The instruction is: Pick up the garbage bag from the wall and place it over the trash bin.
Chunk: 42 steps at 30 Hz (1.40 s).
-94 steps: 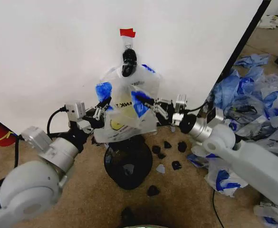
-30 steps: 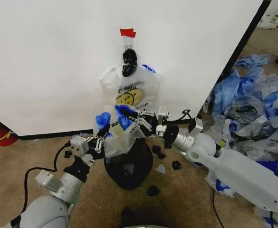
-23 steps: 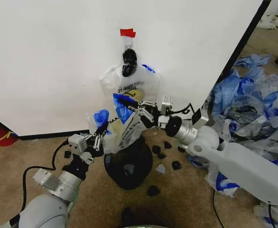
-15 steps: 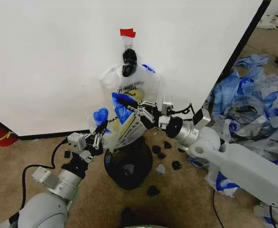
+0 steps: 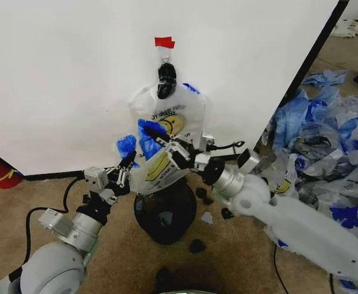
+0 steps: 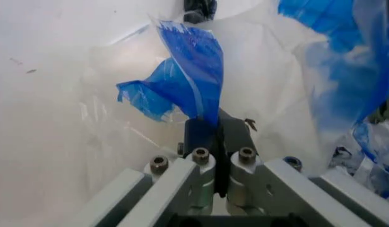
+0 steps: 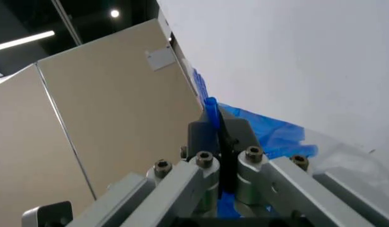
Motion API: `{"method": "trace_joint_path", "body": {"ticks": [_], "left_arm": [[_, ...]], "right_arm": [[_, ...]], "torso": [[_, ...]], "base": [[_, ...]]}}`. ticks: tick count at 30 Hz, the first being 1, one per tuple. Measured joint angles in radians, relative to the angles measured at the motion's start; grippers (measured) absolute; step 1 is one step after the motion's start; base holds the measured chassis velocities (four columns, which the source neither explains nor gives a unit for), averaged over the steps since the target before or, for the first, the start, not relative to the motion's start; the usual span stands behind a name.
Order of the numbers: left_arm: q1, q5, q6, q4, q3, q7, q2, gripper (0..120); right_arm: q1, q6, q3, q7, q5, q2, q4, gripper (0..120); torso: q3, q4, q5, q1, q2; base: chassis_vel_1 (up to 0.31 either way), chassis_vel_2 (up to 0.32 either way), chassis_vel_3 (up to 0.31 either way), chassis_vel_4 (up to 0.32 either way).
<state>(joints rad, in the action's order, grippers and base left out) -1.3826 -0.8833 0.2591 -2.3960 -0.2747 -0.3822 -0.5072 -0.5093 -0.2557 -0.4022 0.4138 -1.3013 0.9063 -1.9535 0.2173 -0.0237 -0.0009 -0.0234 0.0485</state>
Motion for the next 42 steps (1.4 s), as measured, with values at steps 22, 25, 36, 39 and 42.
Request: {"method": "trace_joint_path", "body": {"ticks": [22, 25, 36, 39, 42], "left_arm": [[-0.005, -0.012, -0.003, 0.003, -0.022, -0.015, 0.013, 0], [-0.001, -0.014, -0.003, 0.004, -0.025, -0.016, 0.017, 0], [-0.035, 0.021, -0.001, 0.019, -0.018, -0.011, -0.006, 0], [-0.034, 0.022, 0.0, 0.019, -0.017, -0.01, -0.007, 0], [-0.033, 0.022, 0.0, 0.02, -0.017, -0.01, -0.007, 0]], "right_arm": [[-0.019, -0.039, -0.06, -0.019, 0.029, 0.133, 0.136, 0], [-0.02, -0.047, -0.068, -0.02, 0.039, 0.158, 0.162, 0], [-0.036, -0.061, -0.024, -0.014, 0.062, 0.158, 0.199, 0], [-0.058, -0.061, -0.006, -0.005, 0.059, 0.125, 0.181, 0], [-0.072, -0.061, 0.011, -0.001, 0.058, 0.103, 0.165, 0]], "torso": [[0.0, 0.0, -0.0001, 0.0, 0.0], [0.0, 0.0001, -0.0001, 0.0, 0.0], [0.0, 0.0002, -0.0001, 0.0, 0.0], [0.0, 0.0, 0.0, 0.0, 0.0], [0.0, 0.0, 0.0, 0.0, 0.0]], "base": [[0.0, 0.0, 0.0, 0.0], [0.0, 0.0, 0.0, 0.0], [0.0, 0.0, 0.0, 0.0], [0.0, 0.0, 0.0, 0.0], [0.0, 0.0, 0.0, 0.0]]}}
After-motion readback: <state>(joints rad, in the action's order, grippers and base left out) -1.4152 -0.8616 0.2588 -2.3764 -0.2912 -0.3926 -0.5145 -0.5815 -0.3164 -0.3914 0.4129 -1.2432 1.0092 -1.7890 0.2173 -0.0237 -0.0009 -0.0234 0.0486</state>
